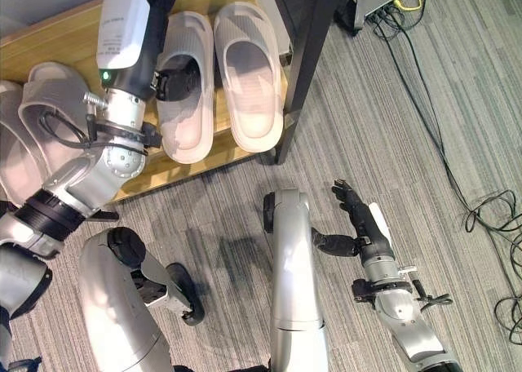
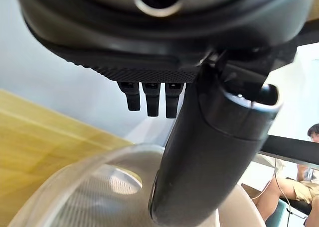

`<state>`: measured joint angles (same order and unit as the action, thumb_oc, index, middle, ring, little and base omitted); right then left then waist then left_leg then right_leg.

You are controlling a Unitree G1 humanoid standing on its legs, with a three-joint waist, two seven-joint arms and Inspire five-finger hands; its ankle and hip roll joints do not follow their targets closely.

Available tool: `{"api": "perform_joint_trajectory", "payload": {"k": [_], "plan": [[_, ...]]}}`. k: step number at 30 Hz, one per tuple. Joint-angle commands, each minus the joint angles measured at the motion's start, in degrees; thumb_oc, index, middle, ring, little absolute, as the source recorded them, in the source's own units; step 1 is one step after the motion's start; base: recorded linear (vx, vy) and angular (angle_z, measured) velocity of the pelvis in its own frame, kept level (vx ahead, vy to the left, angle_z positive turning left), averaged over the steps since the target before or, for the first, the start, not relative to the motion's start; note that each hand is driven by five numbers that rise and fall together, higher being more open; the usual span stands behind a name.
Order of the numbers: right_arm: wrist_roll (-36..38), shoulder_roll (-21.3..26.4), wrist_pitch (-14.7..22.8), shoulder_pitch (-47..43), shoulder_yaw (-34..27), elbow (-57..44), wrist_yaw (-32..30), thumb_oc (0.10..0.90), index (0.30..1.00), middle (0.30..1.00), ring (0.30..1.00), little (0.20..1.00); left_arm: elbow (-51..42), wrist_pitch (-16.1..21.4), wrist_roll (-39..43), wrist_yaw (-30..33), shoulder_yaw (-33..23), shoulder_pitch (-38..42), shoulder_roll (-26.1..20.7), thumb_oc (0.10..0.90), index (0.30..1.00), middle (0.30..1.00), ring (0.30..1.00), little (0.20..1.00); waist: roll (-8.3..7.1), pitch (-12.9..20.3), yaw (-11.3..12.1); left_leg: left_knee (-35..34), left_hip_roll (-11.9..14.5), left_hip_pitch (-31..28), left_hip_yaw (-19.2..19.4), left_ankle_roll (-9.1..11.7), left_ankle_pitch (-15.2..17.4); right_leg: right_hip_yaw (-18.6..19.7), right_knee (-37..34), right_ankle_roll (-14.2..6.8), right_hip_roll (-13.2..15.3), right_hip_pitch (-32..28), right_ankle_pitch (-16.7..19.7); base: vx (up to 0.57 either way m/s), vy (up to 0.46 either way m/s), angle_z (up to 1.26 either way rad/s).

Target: Arrange the slippers neatly on the shoe rack.

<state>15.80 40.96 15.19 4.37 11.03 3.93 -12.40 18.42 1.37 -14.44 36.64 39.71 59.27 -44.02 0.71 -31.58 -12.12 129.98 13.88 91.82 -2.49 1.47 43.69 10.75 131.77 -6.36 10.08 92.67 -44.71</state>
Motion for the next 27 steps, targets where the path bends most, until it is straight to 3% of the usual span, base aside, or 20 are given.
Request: {"api": "perform_joint_trajectory", "payload": {"k": [1,12,13,15,20,22,27], "plan": [[-1.1,1.9,5.1,0.4,-3.9,-9.5,-0.8,0.800,0.900,0.900,0.900,0.900,-5.6,3.8,-3.1,2.8,-7.3,4.1,-2.7,0.800,0.900,0.900,0.900,0.900,-0.78,1.8,0.6,-0.3,-1.6,-1.9,-1.2,1.6,3.6,-0.8,0.9,1.0,5.5,-2.7,-3.2,0.00,-0.005,0.03],[-2.6,1.4,4.8,3.6,-5.2,-11.0,-0.6,0.800,0.900,0.900,0.900,0.900,-13.9,5.6,-1.9,2.7,-13.7,-4.1,-5.5,0.800,0.900,0.900,0.900,0.900,-0.03,1.8,1.3,0.2,-1.7,-1.9,-1.4,1.8,3.8,-1.2,1.4,1.0,5.9,-2.7,-3.4,0.00,-0.002,0.01],[-5.8,1.2,3.8,-0.7,-2.1,-5.4,-3.0,0.800,0.900,0.900,0.900,0.900,-14.5,6.1,-0.6,2.2,-14.1,-4.5,-4.5,0.800,0.900,0.900,0.900,0.900,0.57,1.8,2.0,0.2,-1.7,-1.9,-1.5,1.9,3.8,-1.2,1.4,0.9,5.8,-2.7,-3.3,0.00,0.000,0.00],[-8.9,-1.2,2.5,-0.1,-1.4,-4.6,-3.2,0.800,0.900,0.900,0.900,0.900,-17.4,7.9,4.3,1.3,-17.2,-8.2,-1.7,0.800,0.900,0.900,0.900,0.900,0.86,1.8,2.3,0.1,-1.9,-1.9,-1.6,2.0,3.9,-1.5,1.3,0.8,6.2,-2.7,-3.5,0.00,0.000,0.00],[-10.5,-2.5,0.6,-0.8,-1.1,-3.5,-4.0,0.800,0.900,0.900,0.900,0.900,-19.0,11.1,14.8,-1.8,-20.7,-12.9,-0.6,0.800,0.900,0.900,0.900,0.900,1.30,1.8,2.2,0.4,-1.9,-1.9,-1.9,2.1,4.0,-1.3,1.3,0.7,6.3,-2.7,-3.6,0.00,0.000,0.00],[-11.0,-3.1,-0.2,-0.8,-0.9,-3.3,-4.0,0.800,0.900,0.900,0.900,0.900,-19.8,14.1,25.2,-5.1,-21.6,-15.5,0.8,0.800,0.900,0.900,0.900,0.900,1.50,1.8,2.4,0.3,-1.9,-1.9,-1.9,2.2,4.0,-1.1,1.3,0.7,6.5,-2.7,-3.6,0.00,0.000,0.00],[-11.4,-3.2,-1.7,0.0,-1.4,-3.3,-2.6,0.800,0.900,0.900,0.900,0.900,-22.4,15.7,37.7,-11.9,-23.0,-21.0,-0.1,0.800,0.900,0.900,0.900,0.900,1.83,1.8,2.8,0.1,-1.7,-1.9,-1.5,2.4,3.9,-0.8,1.3,0.7,6.9,-2.7,-3.5,0.00,0.000,0.00]]}}
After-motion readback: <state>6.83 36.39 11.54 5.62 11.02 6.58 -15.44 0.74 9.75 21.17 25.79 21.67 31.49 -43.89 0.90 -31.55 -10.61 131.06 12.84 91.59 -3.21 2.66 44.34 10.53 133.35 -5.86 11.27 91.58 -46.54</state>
